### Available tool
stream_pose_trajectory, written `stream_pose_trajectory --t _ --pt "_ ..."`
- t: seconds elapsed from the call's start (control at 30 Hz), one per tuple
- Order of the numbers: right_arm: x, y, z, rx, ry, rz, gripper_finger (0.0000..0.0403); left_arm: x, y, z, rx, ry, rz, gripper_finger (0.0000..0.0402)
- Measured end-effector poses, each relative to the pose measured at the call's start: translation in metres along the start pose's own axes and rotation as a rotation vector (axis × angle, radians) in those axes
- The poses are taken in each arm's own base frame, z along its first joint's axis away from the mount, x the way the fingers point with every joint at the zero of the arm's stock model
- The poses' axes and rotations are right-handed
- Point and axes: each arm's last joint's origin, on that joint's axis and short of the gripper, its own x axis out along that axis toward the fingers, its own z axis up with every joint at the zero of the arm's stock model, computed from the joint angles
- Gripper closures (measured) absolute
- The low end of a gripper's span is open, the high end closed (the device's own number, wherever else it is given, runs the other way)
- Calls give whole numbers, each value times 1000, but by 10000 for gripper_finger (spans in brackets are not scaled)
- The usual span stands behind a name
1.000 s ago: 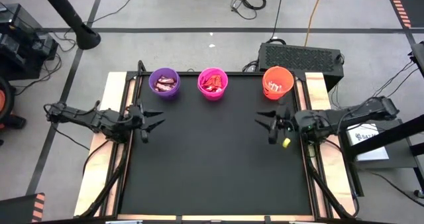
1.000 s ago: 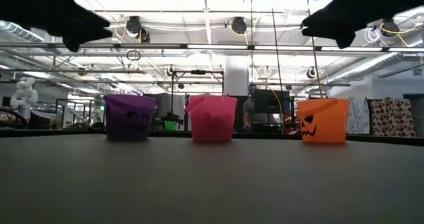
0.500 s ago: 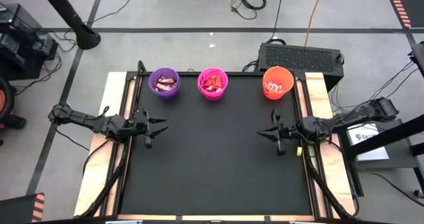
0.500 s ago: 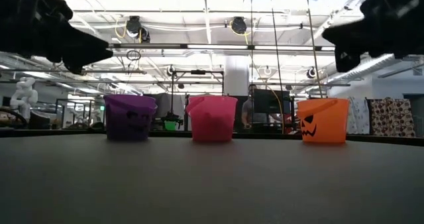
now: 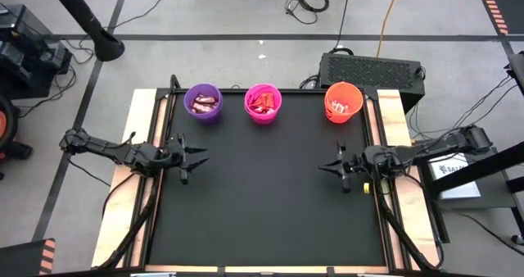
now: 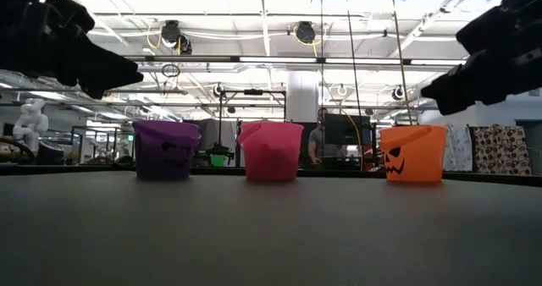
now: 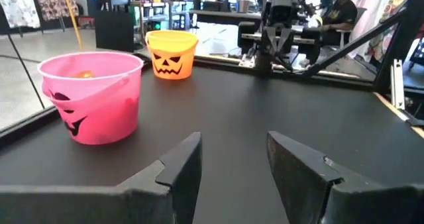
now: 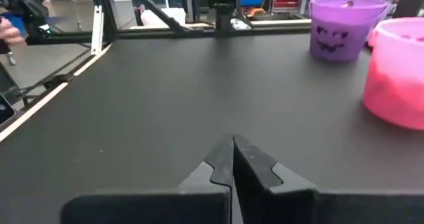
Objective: Sort candy by brand, put in halloween buckets
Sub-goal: Return to Home Position
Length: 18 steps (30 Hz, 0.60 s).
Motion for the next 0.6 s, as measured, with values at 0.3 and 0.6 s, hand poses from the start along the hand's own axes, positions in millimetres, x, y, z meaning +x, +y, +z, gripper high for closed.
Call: stream_pose_trajectory --t 0.3,0.6 --pt "-21 -3 3 -51 -65 -3 402 0 0 0 42 2 0 226" --pt "-24 0 4 -136 -93 76 401 0 0 -1 42 3 0 226"
